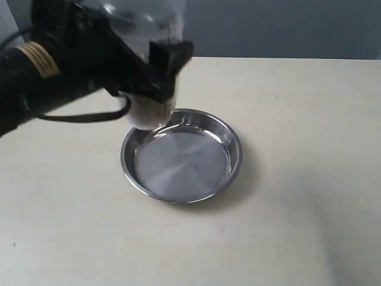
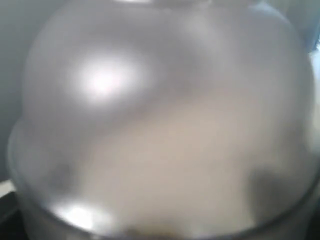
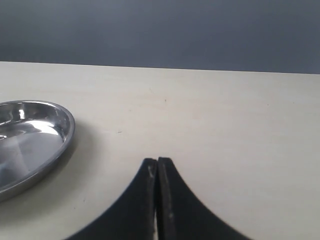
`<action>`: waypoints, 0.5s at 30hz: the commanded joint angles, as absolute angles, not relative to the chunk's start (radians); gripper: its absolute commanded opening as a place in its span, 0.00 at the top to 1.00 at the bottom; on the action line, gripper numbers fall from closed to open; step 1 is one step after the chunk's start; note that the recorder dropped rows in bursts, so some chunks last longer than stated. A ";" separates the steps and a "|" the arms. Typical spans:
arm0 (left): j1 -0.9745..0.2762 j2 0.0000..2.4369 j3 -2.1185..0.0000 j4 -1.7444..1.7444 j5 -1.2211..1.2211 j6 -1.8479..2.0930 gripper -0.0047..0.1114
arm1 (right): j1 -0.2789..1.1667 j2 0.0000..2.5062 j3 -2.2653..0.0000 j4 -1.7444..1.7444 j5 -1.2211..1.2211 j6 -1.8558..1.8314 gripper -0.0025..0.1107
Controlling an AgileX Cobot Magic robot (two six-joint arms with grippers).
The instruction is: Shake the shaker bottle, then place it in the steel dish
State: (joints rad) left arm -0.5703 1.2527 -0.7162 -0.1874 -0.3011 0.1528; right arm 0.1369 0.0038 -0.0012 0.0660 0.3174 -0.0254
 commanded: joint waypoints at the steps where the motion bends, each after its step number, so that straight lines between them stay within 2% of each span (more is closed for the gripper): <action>1: -0.591 1.279 -0.708 -0.330 -0.358 0.135 0.96 | 0.140 0.000 0.000 0.065 0.305 -0.026 0.98; 2: -0.632 1.279 -0.710 -0.070 -0.319 0.134 0.96 | 0.140 0.000 0.000 0.065 0.305 -0.026 0.98; 3: -0.669 1.279 -0.711 0.046 -0.293 0.128 0.96 | 0.140 0.000 0.000 0.065 0.305 -0.026 0.98; 4: -0.663 1.286 -0.705 -0.064 -0.314 0.137 0.96 | 0.140 0.000 0.000 0.065 0.305 -0.026 0.98; 6: -0.599 1.316 -0.681 -0.495 -0.446 0.154 0.96 | 0.140 0.000 0.000 0.065 0.305 -0.026 0.98; 7: -0.609 1.333 -0.678 -0.528 -0.466 0.130 0.96 | 0.140 0.000 0.000 0.065 0.305 -0.026 0.98; 10: -0.693 1.326 -0.678 0.009 -0.394 0.132 0.96 | 0.140 0.000 0.000 0.065 0.305 -0.026 0.98; 11: -0.678 1.331 -0.678 -0.102 -0.424 0.160 0.96 | 0.140 0.000 0.000 0.065 0.305 -0.026 0.98; 13: -0.622 1.371 -0.678 -0.667 -0.561 0.144 0.96 | 0.140 0.000 0.000 0.065 0.305 -0.026 0.98; 15: -0.677 1.377 -0.683 -0.095 -0.433 0.126 0.96 | 0.140 0.000 0.000 0.065 0.305 -0.026 0.98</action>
